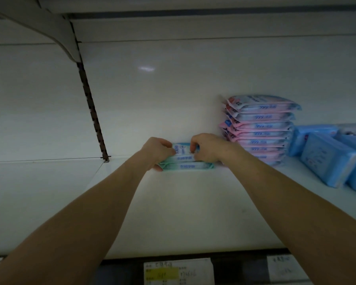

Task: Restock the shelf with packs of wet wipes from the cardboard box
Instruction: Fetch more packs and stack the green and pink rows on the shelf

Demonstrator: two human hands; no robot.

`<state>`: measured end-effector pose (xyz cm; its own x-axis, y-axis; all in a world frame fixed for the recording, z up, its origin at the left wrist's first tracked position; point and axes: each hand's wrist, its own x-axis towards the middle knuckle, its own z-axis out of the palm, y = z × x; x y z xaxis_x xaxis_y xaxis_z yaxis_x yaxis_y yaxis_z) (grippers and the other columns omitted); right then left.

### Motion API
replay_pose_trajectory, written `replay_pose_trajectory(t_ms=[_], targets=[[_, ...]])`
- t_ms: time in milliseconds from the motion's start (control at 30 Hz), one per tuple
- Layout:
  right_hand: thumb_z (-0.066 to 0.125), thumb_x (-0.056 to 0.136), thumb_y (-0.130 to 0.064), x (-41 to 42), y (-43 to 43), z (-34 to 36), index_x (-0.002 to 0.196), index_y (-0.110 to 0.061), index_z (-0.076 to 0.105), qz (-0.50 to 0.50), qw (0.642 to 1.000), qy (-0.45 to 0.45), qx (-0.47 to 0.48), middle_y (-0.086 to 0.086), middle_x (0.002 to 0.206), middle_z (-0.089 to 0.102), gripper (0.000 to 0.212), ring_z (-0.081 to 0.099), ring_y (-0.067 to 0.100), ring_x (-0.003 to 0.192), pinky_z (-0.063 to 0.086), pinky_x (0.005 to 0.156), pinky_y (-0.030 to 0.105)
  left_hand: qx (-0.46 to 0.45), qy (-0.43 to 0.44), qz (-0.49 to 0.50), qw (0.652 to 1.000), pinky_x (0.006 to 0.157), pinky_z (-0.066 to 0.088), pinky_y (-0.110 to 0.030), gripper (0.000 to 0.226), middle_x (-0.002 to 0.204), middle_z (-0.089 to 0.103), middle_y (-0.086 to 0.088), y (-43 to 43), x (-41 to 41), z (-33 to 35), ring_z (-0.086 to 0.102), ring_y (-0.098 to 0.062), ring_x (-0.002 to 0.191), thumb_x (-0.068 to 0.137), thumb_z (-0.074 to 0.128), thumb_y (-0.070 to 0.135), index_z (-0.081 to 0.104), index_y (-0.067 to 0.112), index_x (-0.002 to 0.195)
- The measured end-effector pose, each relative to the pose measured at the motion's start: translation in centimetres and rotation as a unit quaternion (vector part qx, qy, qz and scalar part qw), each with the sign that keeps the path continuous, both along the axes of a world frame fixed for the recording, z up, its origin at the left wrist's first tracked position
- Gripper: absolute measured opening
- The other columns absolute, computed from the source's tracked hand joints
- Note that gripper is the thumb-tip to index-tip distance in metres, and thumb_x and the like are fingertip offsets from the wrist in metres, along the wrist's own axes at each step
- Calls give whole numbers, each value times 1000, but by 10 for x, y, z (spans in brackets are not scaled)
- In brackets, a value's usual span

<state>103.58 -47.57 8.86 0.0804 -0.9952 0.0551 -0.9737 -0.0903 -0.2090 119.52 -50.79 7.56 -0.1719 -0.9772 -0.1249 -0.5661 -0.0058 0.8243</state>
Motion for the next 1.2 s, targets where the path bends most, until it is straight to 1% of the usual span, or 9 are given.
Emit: replay_pose_trajectory(t_ms=[167,267,400,533,633,733,967,1100,1200], targets=[[63,86,-12,1,3,-4,119,-18,53,-5,1000,25,8,8,124,46,35,53,25,108,43,79,28,-5,-13,-12,1000,55,54,-29,42,121,56,-7,1,0,-1,57,-24,96,92,63,24,55,18,134],[67,81,-12,1,5,-17,119,-18,44,-10,1000,6,9,10,122,40,45,51,27,108,48,86,34,10,-38,-70,997,62,54,-26,63,124,50,-5,2,2,-3,56,-21,99,86,70,32,43,23,143],[63,84,-6,0,10,-25,118,-15,45,9,999,-21,-44,10,124,42,39,50,28,110,44,89,34,3,-67,-97,993,61,56,-24,74,128,45,-8,-3,6,-5,57,-22,91,83,71,5,37,21,147],[61,82,-1,-6,12,-26,116,-15,47,21,998,-31,-46,9,123,43,39,49,27,110,42,86,32,-2,-101,-121,987,70,57,-29,75,130,45,-10,-6,7,-2,59,-23,91,83,67,-4,36,20,147],[66,80,-10,-9,11,-23,113,-19,51,19,998,-31,-45,6,120,44,37,48,23,108,45,88,32,-39,-164,-133,977,78,54,-29,75,127,49,-6,-9,3,-1,57,-22,95,82,66,0,37,20,147],[63,83,-11,-8,9,-19,112,-18,54,18,999,-6,-50,8,119,47,31,48,24,108,44,88,32,-88,-237,-142,957,88,47,-25,73,137,48,-7,-10,-2,1,55,-21,109,82,66,8,36,21,147],[65,84,-18,2,11,-22,115,-15,45,8,997,56,-60,10,118,45,37,46,28,110,47,83,39,-115,-297,-163,934,104,41,-32,75,142,44,-11,-11,-1,-5,47,-24,124,85,66,17,30,19,150],[62,86,-14,10,13,-26,122,-10,42,-14,993,85,-80,13,120,45,41,47,32,113,48,85,43,-156,-328,-153,919,106,38,-36,69,139,37,-13,-7,-1,-10,42,-29,126,88,61,24,30,25,149],[64,86,-20,19,18,-20,128,-13,40,-48,989,124,-67,13,126,42,49,43,32,119,39,94,45,-161,-348,-130,914,105,40,-41,68,137,32,-13,-5,0,-12,45,-32,122,86,63,30,32,29,147]])
